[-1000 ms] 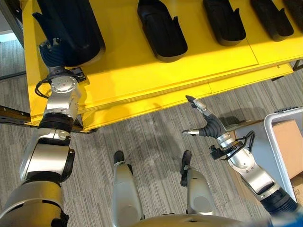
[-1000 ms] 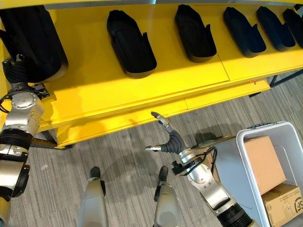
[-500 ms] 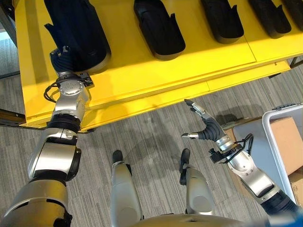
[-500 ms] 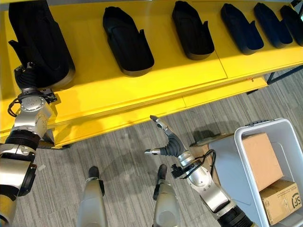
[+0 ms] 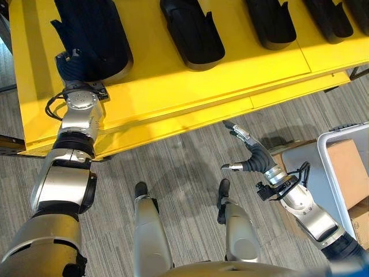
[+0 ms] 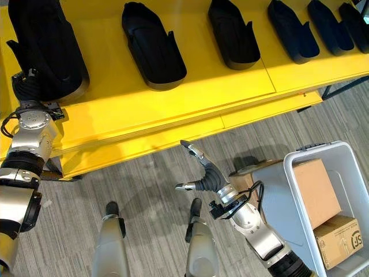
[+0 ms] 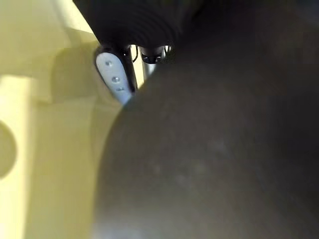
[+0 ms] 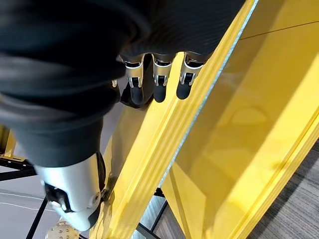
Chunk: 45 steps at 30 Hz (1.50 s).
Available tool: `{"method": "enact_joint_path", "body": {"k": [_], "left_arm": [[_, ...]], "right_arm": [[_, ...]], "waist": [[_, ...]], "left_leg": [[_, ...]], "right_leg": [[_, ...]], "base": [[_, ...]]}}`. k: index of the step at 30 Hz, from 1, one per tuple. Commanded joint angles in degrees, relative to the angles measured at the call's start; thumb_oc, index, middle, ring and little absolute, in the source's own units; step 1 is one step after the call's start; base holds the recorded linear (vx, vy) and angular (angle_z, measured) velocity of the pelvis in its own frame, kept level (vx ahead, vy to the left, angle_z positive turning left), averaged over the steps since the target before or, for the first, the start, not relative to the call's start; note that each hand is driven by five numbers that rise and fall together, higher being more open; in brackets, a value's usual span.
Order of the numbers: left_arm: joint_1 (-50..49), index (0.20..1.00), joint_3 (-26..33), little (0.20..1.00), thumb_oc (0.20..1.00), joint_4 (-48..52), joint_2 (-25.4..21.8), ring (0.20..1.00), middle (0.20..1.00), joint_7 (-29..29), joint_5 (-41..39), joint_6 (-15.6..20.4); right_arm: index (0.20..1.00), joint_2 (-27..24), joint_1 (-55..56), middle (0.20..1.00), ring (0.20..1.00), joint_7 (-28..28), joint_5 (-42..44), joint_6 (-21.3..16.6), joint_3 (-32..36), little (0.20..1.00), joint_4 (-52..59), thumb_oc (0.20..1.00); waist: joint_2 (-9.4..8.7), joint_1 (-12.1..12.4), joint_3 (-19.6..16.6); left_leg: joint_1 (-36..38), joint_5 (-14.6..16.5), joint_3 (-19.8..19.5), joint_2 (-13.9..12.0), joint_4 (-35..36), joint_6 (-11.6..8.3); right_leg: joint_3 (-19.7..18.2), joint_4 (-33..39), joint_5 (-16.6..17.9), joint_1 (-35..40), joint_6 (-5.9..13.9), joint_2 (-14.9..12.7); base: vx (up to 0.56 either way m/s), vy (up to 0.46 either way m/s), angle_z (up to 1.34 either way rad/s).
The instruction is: Move parts from the plastic box to the shelf.
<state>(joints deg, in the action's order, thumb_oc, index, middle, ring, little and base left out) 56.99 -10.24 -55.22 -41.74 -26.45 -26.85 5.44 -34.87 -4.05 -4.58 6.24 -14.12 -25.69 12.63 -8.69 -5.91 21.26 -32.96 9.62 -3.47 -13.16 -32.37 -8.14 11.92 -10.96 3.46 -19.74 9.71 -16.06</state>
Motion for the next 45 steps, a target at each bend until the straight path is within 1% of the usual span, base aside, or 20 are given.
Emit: {"method": "enact_joint_path", "body": {"k": [1, 5, 7, 15, 16, 17, 31, 33, 35, 37, 38, 39, 40, 45], "left_arm": [[2.0, 0.200, -0.6, 0.200, 0.200, -6.4, -3.5, 0.200, 0.200, 1.3, 3.7, -1.9], [2.4, 0.200, -0.7, 0.200, 0.200, -7.9, -4.5, 0.200, 0.200, 1.8, 4.3, -2.6], [2.4, 0.200, -1.1, 0.200, 0.200, -8.9, -5.3, 0.200, 0.200, 2.2, 6.0, -3.3], [1.8, 0.200, -1.4, 0.200, 0.200, -10.4, -6.3, 0.200, 0.200, 2.7, 9.0, -4.7], [1.6, 0.369, -1.5, 0.369, 0.369, -11.1, -6.5, 0.369, 0.369, 3.2, 9.3, -4.9], [1.6, 1.000, -1.5, 1.000, 1.000, -10.8, -6.2, 1.000, 1.000, 3.3, 9.5, -5.0], [-0.1, 1.000, 0.7, 1.000, 1.000, -8.2, -3.6, 1.000, 1.000, 3.9, 4.1, -3.6], [-1.6, 1.000, 2.3, 1.000, 1.000, -7.5, -2.0, 1.000, 1.000, 4.3, 1.2, -2.8], [-2.6, 1.000, 2.7, 1.000, 1.000, -6.1, -1.0, 1.000, 1.000, 4.3, 0.1, -2.2], [-5.0, 1.000, 3.9, 1.000, 1.000, -3.4, 0.6, 1.000, 1.000, 3.9, -2.8, -0.4], [-6.1, 1.000, 4.1, 1.000, 1.000, -2.1, 0.9, 1.000, 1.000, 3.9, -2.7, -0.2], [-7.4, 1.000, 4.2, 1.000, 1.000, 0.7, 1.3, 1.000, 1.000, 3.7, -3.4, 0.8], [-11.0, 1.000, 5.1, 1.000, 1.000, 5.3, 2.3, 1.000, 1.000, 3.8, -5.5, 2.7], [-20.3, 1.000, 6.6, 1.000, 1.000, 14.7, 4.6, 1.000, 1.000, 3.6, -4.8, 4.7]], "right_arm": [[1.000, -2.2, -0.5, 1.000, 1.000, 0.5, 2.7, -3.6, 1.7, 1.000, 2.9, 1.000], [1.000, -2.4, -0.1, 1.000, 1.000, 0.9, 3.1, -3.6, 1.8, 1.000, 3.2, 1.000], [1.000, -2.5, 0.0, 1.000, 1.000, 1.3, 3.4, -3.7, 1.7, 1.000, 3.3, 1.000], [1.000, -2.9, 0.4, 1.000, 1.000, 2.2, 3.8, -3.5, 1.7, 1.000, 3.8, 1.000], [1.000, -3.0, 0.4, 1.000, 1.000, 2.4, 3.9, -3.5, 1.7, 1.000, 3.8, 1.000], [1.000, -3.2, 0.5, 1.000, 1.000, 2.5, 4.1, -3.6, 1.7, 1.000, 4.0, 1.000], [1.000, -3.5, 0.9, 1.000, 1.000, 2.9, 4.1, -3.0, 2.0, 1.000, 4.4, 1.000], [1.000, -3.2, 0.9, 1.000, 1.000, 2.7, 3.9, -2.9, 2.1, 1.000, 4.3, 1.000], [1.000, -3.0, 0.5, 1.000, 1.000, 2.5, 3.8, -2.8, 2.0, 1.000, 4.1, 1.000], [1.000, -2.5, 0.2, 1.000, 1.000, 2.1, 3.7, -2.6, 2.2, 1.000, 4.0, 1.000], [1.000, -2.5, 0.2, 1.000, 1.000, 2.1, 3.5, -2.5, 2.3, 1.000, 3.9, 1.000], [1.000, -2.2, 0.1, 1.000, 1.000, 1.9, 3.5, -2.5, 2.3, 1.000, 3.7, 1.000], [1.000, -1.8, -0.3, 1.000, 1.000, 1.4, 3.0, -2.4, 2.9, 1.000, 3.4, 1.000], [1.000, -0.8, -0.7, 1.000, 1.000, 0.8, 1.6, -1.9, 3.8, 1.000, 2.9, 1.000]], "waist": [[-0.71, 1.3, -0.6], [-0.80, 1.4, -0.6], [-0.91, 1.5, -0.6], [-1.02, 1.8, -0.5], [-1.07, 1.8, -0.5], [-1.09, 1.8, -0.5], [-0.82, 2.0, -0.4], [-0.74, 2.1, -0.6], [-0.64, 2.2, -0.5], [-0.53, 2.4, -0.7], [-0.44, 2.5, -0.7], [-0.31, 2.6, -0.8], [0.09, 3.0, -0.8], [1.08, 3.8, -1.1]], "left_leg": [[3.9, -5.1, 3.0, -0.3, 6.3, 1.66], [3.6, -5.0, 3.0, -0.3, 6.2, 1.73], [3.5, -4.9, 3.0, -0.4, 6.1, 1.78], [2.8, -4.9, 2.9, -0.1, 5.9, 1.88], [2.8, -4.9, 2.9, -0.2, 5.9, 1.86], [2.6, -4.8, 2.9, -0.1, 5.7, 1.84], [2.5, -4.8, 2.8, -0.3, 5.6, 1.74], [2.8, -4.8, 2.8, -0.3, 5.8, 1.74], [3.1, -4.8, 2.8, -0.3, 6.0, 1.73], [3.7, -4.8, 3.0, -0.3, 6.3, 1.66], [3.9, -4.8, 3.0, -0.3, 6.4, 1.66], [4.2, -4.8, 3.1, -0.3, 6.6, 1.66], [4.6, -4.9, 3.0, -0.2, 6.9, 1.69], [5.7, -5.2, 3.0, 0.2, 7.8, 1.81]], "right_leg": [[-4.9, -11.0, -4.4, -0.8, 0.49, -0.2], [-4.8, -11.0, -4.3, -0.9, 0.52, -0.3], [-4.8, -11.0, -4.4, -1.0, 0.52, -0.2], [-4.9, -11.2, -4.4, -1.5, 0.40, -0.2], [-4.9, -11.2, -4.4, -1.4, 0.39, -0.2], [-4.9, -11.4, -4.5, -1.6, 0.35, -0.2], [-5.0, -12.2, -4.8, -2.1, 0.22, 0.0], [-5.0, -12.3, -4.9, -2.0, 0.21, 0.0], [-5.1, -12.3, -4.9, -1.8, 0.18, -0.1], [-5.2, -12.2, -4.9, -1.5, 0.21, -0.1], [-5.2, -12.2, -4.9, -1.4, 0.22, -0.1], [-5.1, -12.2, -4.9, -1.2, 0.21, -0.1], [-4.9, -12.1, -4.9, -0.8, 0.22, -0.3], [-4.7, -11.9, -5.0, 0.3, 0.10, -0.5]], "base": [[0.00, 0.000, 0.00], [0.00, 0.000, -0.02], [0.00, 0.000, 0.00], [0.00, 0.000, 0.00], [0.00, 0.000, 0.00], [0.00, 0.000, 0.00], [0.00, 0.000, 0.00], [0.00, 0.000, 0.00], [0.00, 0.000, 0.00], [0.01, 0.002, -0.09], [0.01, -0.001, -0.09], [0.01, -0.001, -0.04], [0.00, 0.000, 0.00], [0.00, 0.000, 0.00]]}}
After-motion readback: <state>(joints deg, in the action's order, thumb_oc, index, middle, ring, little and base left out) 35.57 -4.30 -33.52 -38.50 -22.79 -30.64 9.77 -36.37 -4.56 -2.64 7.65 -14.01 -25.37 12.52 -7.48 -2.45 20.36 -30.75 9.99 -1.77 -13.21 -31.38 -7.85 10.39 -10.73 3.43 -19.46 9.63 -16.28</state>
